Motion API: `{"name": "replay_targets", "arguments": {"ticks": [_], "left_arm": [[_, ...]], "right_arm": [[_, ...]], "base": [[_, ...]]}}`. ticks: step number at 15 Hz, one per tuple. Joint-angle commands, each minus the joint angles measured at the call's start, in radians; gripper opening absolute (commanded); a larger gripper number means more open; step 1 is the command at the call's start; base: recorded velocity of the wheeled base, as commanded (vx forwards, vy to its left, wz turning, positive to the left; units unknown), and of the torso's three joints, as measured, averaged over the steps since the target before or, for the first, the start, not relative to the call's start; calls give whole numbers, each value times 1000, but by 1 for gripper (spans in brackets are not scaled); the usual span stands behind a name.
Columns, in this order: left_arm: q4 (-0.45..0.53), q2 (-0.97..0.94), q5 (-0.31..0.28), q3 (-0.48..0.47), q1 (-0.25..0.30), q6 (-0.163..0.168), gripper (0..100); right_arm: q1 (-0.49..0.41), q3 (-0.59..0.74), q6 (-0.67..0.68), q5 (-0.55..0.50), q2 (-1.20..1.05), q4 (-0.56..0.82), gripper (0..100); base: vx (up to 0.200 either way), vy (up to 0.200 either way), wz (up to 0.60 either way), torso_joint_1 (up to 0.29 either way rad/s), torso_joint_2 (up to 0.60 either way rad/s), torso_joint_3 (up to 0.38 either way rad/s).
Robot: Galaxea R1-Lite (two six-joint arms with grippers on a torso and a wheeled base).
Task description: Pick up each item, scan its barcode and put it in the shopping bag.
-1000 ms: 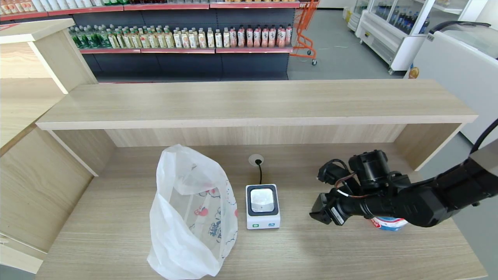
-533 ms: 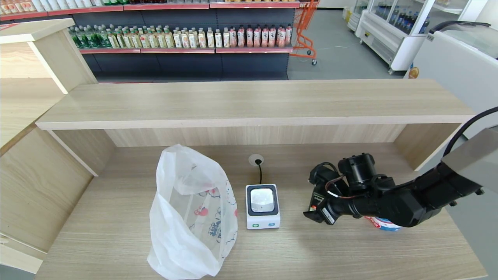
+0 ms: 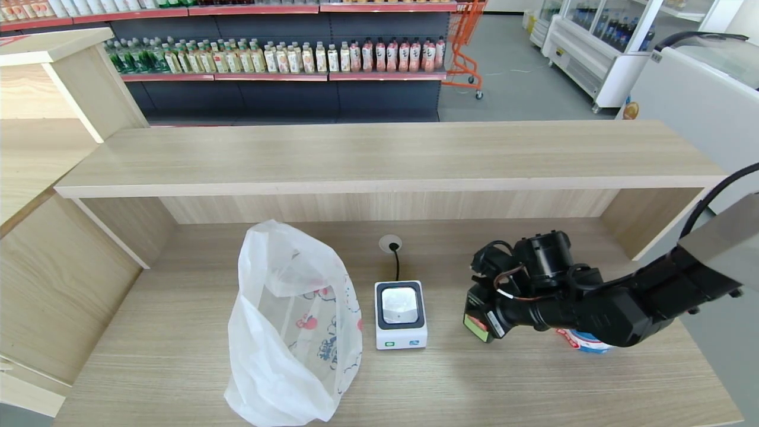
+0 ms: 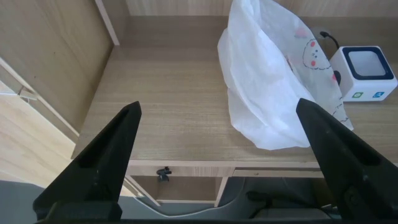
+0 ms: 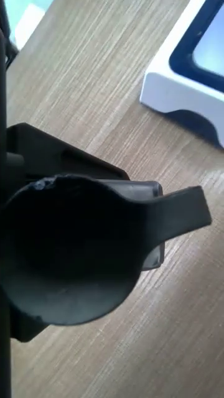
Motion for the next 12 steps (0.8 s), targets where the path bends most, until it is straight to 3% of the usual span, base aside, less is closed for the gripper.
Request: {"name": "replay_targets", "arguments": {"ticks": [1,2,4,5,7,9,12], "left_arm": [[0,0,0,0,-1,0,100],[0,0,0,0,-1,0,100],[0,0,0,0,1,0,100],[0,0,0,0,1,0,100],[0,0,0,0,1,0,100],[0,0,0,0,1,0,100],[0,0,0,0,-1,0,100]], "right_arm": [[-14,68,145,3,-179,-8,0],[-59,162,218,1,-329,-24,0],[-114,314,123,-5,-501,-82,0],[-152,427,-76,-14,-602,-162,0],[-184,473,-369,0,-659,-246,0],[-184,485,-638,159,-653,-370,0],[-181,485,-1251,656,-618,-353,0]], "base": [[0,0,0,0,0,0],[0,0,0,0,0,0],[0,0,0,0,0,0],[0,0,0,0,0,0],[0,0,0,0,0,0],[0,0,0,0,0,0],[0,0,0,0,0,0]]}}
